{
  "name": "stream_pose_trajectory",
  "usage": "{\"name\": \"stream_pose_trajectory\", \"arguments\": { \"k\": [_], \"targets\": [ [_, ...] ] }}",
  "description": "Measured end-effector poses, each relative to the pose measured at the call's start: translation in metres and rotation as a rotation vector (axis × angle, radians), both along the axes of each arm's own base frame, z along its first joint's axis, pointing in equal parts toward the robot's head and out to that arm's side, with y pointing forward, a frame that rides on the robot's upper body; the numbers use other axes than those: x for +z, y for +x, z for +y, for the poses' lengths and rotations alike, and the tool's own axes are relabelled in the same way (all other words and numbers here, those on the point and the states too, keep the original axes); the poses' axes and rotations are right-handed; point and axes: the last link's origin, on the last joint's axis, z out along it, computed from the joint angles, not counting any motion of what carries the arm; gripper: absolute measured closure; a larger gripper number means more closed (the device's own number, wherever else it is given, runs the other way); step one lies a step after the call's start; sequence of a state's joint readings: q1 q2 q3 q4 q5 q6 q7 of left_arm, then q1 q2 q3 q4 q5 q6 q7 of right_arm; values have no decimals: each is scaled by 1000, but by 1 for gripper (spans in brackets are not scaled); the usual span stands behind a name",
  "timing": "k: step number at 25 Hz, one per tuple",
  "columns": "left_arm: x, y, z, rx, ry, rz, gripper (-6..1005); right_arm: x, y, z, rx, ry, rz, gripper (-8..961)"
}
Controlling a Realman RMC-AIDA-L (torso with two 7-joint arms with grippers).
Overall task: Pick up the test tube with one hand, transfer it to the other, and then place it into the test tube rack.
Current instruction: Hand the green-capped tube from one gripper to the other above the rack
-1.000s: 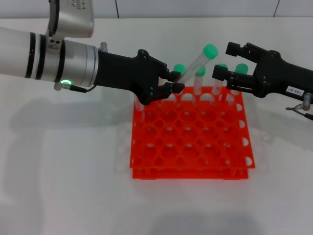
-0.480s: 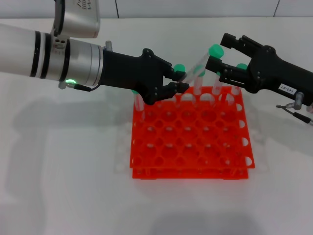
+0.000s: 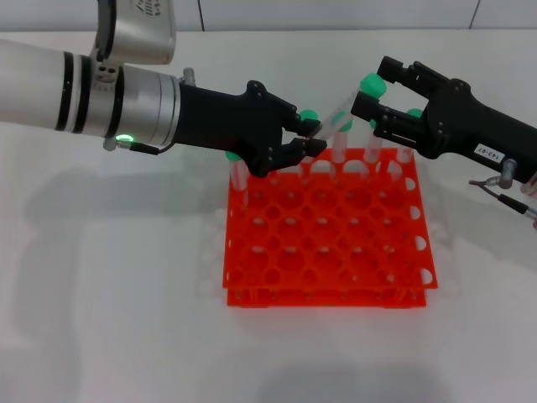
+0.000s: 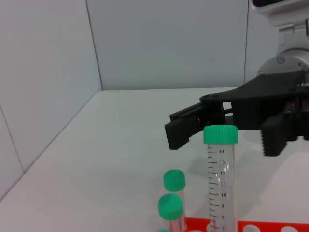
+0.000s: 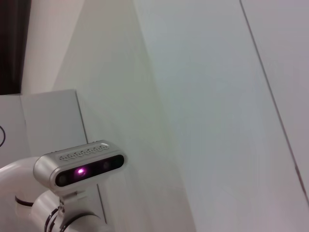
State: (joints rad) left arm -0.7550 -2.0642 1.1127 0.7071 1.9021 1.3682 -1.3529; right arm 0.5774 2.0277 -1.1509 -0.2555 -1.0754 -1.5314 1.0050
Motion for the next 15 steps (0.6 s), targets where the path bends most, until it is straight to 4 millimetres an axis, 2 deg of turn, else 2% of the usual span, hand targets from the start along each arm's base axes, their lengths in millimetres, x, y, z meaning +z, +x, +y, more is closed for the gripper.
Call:
{"name": "stream_pose_trajectory", "arguments": {
  "k": [4, 9, 12, 15],
  "targets": [
    [-1, 1, 0, -1, -1, -1, 755, 0, 1, -1, -7, 11, 6, 85],
    [-1, 1, 0, -1, -2, -3, 750, 0, 2, -1, -9, 18, 8, 259],
    [-2, 2, -1, -1, -3, -5, 747, 0, 2, 0, -11, 24, 11, 493],
    [-2, 2, -1, -2, -4, -5, 745, 0, 2, 0, -11, 25, 11, 504]
  ]
}}
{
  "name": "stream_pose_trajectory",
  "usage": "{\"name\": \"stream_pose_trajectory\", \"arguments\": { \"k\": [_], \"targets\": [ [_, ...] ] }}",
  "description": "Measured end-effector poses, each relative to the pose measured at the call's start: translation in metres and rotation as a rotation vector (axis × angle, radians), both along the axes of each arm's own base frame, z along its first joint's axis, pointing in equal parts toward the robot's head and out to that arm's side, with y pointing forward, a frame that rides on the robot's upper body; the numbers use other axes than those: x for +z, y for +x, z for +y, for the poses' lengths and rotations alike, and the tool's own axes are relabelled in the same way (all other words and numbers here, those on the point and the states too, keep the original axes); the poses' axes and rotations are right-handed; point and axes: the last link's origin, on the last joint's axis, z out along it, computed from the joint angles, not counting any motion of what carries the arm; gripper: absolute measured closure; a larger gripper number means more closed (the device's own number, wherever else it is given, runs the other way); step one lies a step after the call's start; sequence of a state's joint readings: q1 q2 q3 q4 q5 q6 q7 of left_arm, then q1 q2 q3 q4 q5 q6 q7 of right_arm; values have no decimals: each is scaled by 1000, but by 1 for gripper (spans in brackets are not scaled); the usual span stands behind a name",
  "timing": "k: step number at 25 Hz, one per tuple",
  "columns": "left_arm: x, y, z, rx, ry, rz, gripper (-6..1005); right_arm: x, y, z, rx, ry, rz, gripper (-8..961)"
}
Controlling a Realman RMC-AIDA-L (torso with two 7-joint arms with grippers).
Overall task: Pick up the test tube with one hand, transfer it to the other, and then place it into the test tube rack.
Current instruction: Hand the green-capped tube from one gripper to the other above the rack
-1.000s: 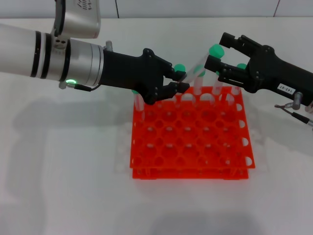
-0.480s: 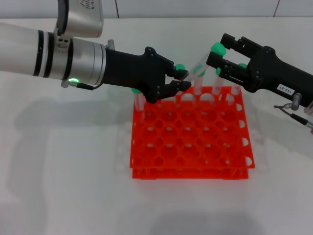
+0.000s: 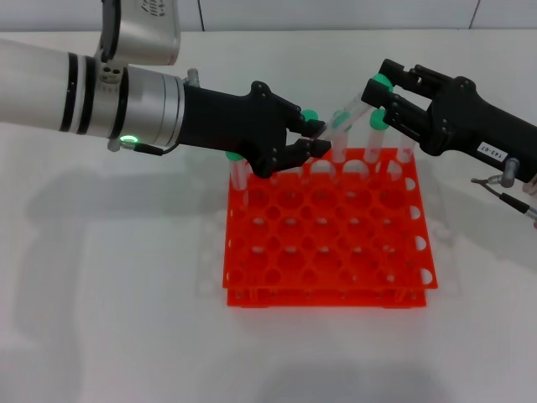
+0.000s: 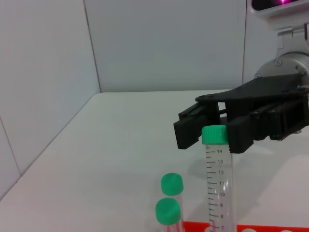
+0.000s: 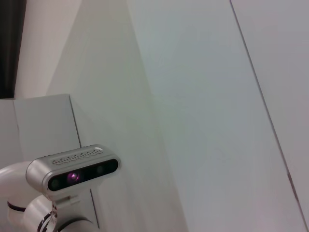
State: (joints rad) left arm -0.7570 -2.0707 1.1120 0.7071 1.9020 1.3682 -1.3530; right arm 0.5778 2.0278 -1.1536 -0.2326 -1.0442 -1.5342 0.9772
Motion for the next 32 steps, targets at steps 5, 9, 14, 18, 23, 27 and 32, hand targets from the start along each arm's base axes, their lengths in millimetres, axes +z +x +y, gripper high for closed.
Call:
{"name": "stream_pose_trajectory", "arguments": {
  "k": [5, 9, 14, 18, 23, 27, 32],
  "targets": [
    [-1, 1, 0, -2, -1, -1, 740, 0, 0, 0, 0, 0, 0, 523],
    [-1, 1, 0, -3, -1, -1, 736, 0, 0, 0, 0, 1, 1, 535],
    [-1, 2, 0, -10, 2, -4, 732, 0, -1, -1, 6, -2, 3, 549],
    [-1, 1, 0, -11, 2, -3, 728, -1, -2, -1, 12, -7, 0, 560],
    [-1, 1, 0, -10, 5, -3, 723, -1, -2, -1, 12, -8, -1, 674],
    [-2, 2, 0, -2, 5, -3, 720, -1, -2, -1, 10, -10, 1, 696],
    [-1, 3, 0, 5, 0, -10, 715, -1, -2, -1, 8, -10, 3, 697]
  ]
}}
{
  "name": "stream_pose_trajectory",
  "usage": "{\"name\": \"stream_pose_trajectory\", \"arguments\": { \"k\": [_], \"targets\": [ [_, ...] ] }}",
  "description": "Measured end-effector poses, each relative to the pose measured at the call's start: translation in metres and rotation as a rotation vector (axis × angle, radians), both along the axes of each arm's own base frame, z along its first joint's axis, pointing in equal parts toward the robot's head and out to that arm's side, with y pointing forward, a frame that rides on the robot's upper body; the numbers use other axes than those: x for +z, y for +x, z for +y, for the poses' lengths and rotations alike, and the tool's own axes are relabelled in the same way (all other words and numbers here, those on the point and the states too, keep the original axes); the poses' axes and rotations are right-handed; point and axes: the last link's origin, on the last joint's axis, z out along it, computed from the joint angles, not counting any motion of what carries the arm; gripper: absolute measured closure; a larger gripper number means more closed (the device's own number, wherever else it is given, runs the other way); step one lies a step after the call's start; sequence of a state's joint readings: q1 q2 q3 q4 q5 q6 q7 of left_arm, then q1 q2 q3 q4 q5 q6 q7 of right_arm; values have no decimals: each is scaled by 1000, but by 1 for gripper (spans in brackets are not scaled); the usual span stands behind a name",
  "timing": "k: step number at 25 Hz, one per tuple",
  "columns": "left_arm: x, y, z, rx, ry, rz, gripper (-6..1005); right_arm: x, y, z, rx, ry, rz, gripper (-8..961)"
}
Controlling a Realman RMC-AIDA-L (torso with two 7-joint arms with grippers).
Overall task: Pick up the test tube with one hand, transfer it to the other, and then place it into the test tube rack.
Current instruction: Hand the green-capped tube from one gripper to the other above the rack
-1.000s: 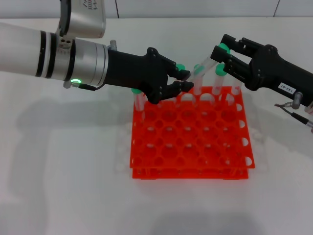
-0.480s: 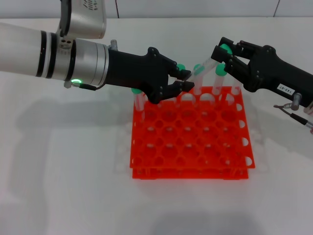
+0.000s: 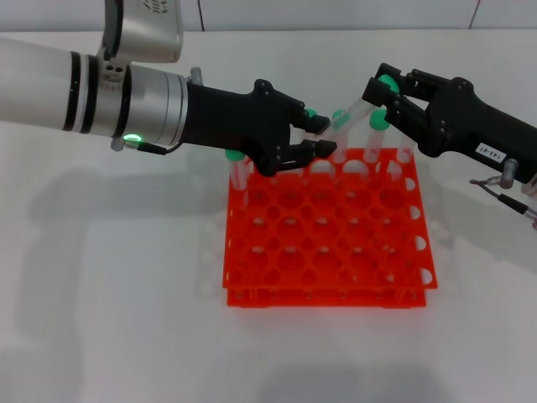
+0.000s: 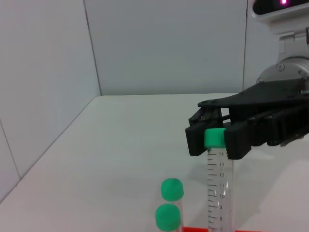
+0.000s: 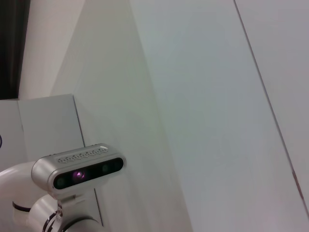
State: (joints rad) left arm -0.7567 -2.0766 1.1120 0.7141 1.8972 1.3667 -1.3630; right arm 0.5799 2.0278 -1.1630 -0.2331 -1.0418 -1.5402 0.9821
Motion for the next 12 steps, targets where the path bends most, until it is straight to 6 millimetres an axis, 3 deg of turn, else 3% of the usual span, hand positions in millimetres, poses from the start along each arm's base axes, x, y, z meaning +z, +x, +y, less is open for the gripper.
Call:
{"name": "stream_pose_trajectory", "arguments": {
  "k": [7, 12],
  "targets": [
    [-4, 1, -3, 38, -28, 10, 612, 0, -2, 1, 3, 0, 3, 697],
    [8, 6, 1, 68, -1, 14, 511, 0, -2, 3, 3, 1, 2, 696]
  ]
}}
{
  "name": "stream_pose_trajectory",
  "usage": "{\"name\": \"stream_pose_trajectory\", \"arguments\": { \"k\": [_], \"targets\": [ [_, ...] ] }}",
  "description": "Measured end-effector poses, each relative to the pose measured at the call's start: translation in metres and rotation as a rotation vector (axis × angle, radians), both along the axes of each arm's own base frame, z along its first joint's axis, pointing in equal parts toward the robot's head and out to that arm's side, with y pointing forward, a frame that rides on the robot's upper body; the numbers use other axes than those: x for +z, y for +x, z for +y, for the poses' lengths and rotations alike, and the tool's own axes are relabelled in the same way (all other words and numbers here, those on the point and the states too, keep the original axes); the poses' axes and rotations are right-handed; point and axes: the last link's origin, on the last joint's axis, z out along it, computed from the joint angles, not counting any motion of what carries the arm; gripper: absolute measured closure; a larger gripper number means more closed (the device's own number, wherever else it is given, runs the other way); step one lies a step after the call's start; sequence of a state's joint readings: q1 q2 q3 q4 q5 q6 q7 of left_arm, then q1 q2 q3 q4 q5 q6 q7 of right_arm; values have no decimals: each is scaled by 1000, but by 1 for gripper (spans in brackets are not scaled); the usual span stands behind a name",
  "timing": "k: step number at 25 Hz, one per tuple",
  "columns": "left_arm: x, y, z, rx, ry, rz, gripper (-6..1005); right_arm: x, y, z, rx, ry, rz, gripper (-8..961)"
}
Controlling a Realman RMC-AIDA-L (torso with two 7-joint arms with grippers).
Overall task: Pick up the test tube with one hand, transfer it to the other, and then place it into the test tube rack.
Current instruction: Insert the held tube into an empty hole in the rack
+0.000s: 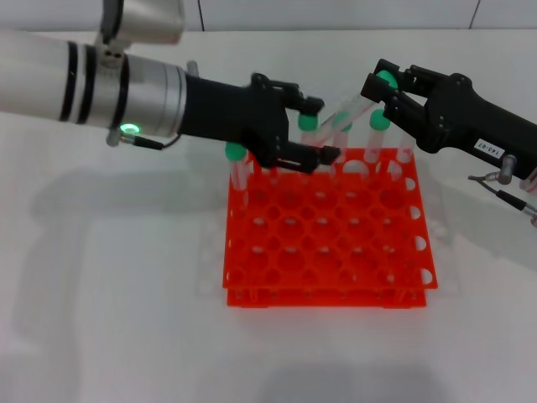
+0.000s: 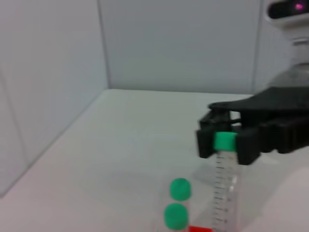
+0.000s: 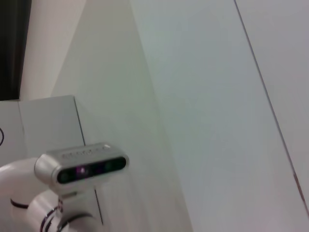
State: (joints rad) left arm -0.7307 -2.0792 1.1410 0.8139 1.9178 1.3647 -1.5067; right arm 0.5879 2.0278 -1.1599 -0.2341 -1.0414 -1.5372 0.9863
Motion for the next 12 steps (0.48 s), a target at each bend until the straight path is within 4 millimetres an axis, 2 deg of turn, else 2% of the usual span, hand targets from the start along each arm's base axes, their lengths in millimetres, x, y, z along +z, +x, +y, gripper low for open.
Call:
{"name": "stream_pose_trajectory", "arguments": {
  "k": [6, 11, 12],
  "targets": [
    [34, 8, -3, 53, 79, 0, 278, 0, 1, -1, -1, -2, -2, 697],
    [64, 16, -19, 80, 104, -11, 106, 2, 5, -2, -5, 1, -9, 696],
    [68, 15, -23, 92, 111, -9, 106, 3, 5, -2, -4, 0, -13, 696]
  ]
}}
